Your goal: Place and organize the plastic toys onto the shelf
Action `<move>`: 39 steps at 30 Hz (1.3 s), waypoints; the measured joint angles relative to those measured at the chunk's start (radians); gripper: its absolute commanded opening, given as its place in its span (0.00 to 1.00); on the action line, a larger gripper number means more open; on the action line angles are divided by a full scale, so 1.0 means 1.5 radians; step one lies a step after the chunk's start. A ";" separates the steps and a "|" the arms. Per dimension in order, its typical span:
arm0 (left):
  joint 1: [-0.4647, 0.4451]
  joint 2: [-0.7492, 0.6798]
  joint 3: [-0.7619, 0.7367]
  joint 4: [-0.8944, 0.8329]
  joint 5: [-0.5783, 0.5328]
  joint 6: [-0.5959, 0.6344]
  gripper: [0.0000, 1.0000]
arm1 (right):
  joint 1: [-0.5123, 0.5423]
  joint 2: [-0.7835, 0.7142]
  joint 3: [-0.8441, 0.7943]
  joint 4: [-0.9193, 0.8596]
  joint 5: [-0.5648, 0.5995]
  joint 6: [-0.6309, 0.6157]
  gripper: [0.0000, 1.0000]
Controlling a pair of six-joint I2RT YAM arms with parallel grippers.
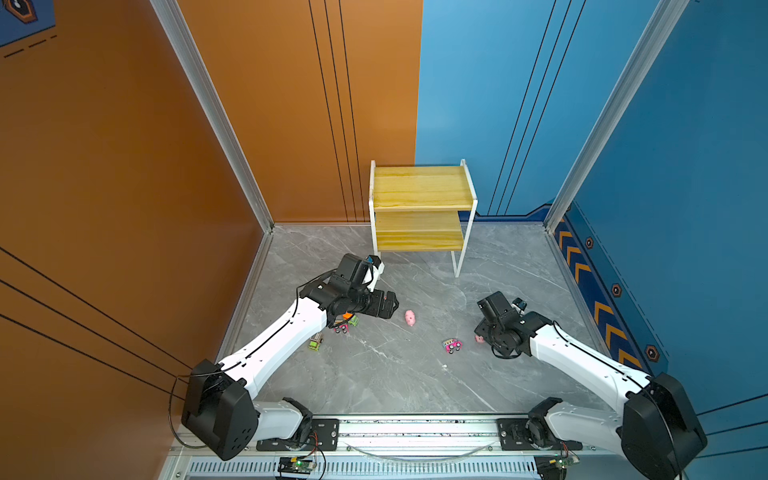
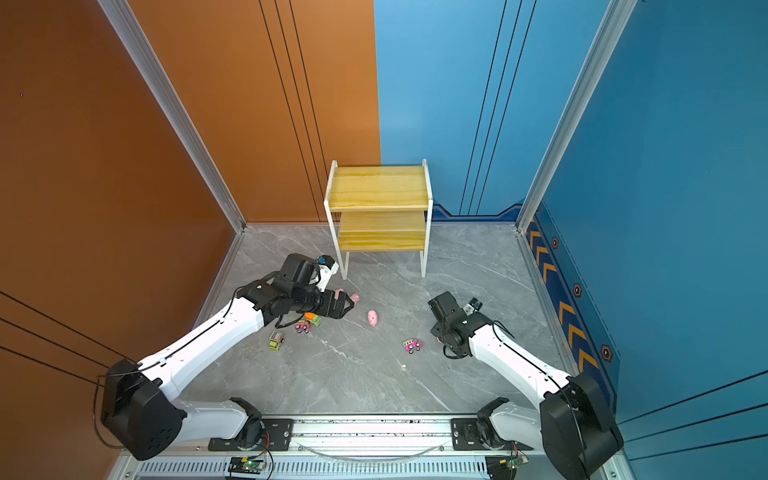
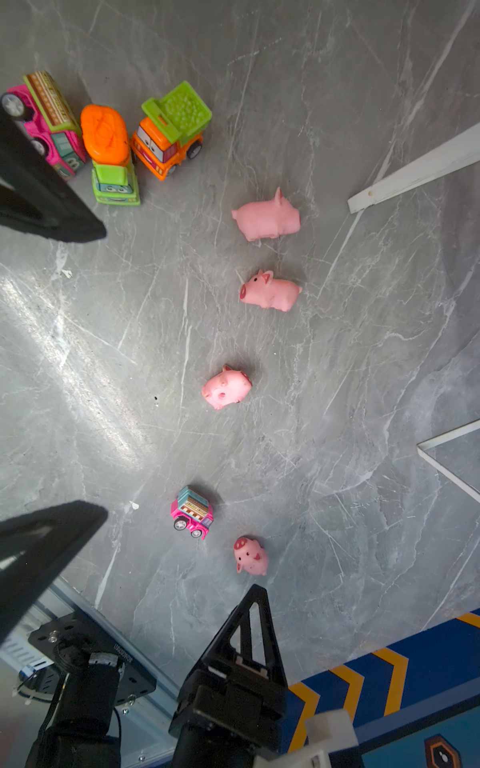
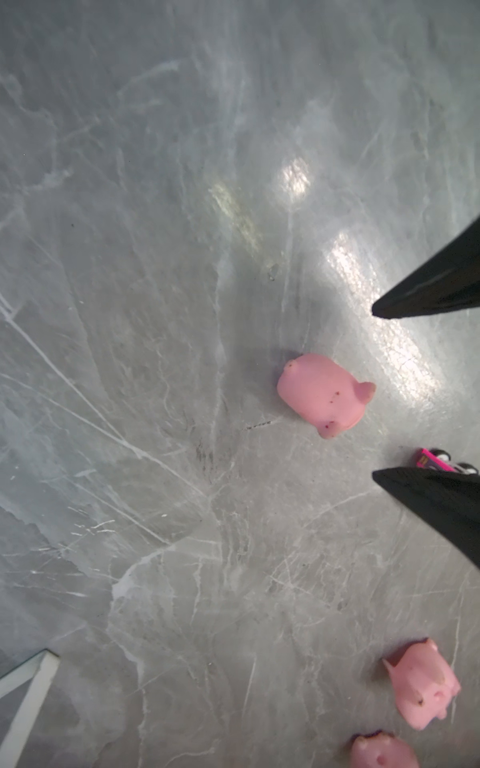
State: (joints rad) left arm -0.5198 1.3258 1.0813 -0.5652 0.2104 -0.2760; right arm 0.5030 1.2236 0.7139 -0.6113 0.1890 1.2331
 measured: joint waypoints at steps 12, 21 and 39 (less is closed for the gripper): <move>-0.001 0.000 0.000 0.000 0.001 0.000 0.98 | -0.019 0.096 0.030 0.000 -0.006 0.178 0.58; 0.001 0.000 0.000 0.000 0.003 0.000 0.98 | -0.044 0.149 0.030 0.015 -0.024 0.209 0.41; 0.048 0.000 -0.001 0.000 0.003 0.003 0.98 | -0.069 0.286 0.212 0.037 -0.083 -0.136 0.16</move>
State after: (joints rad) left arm -0.4477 1.3258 1.0805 -0.5652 0.2146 -0.2714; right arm 0.3988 1.6527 1.0317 -0.5556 0.0647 1.0298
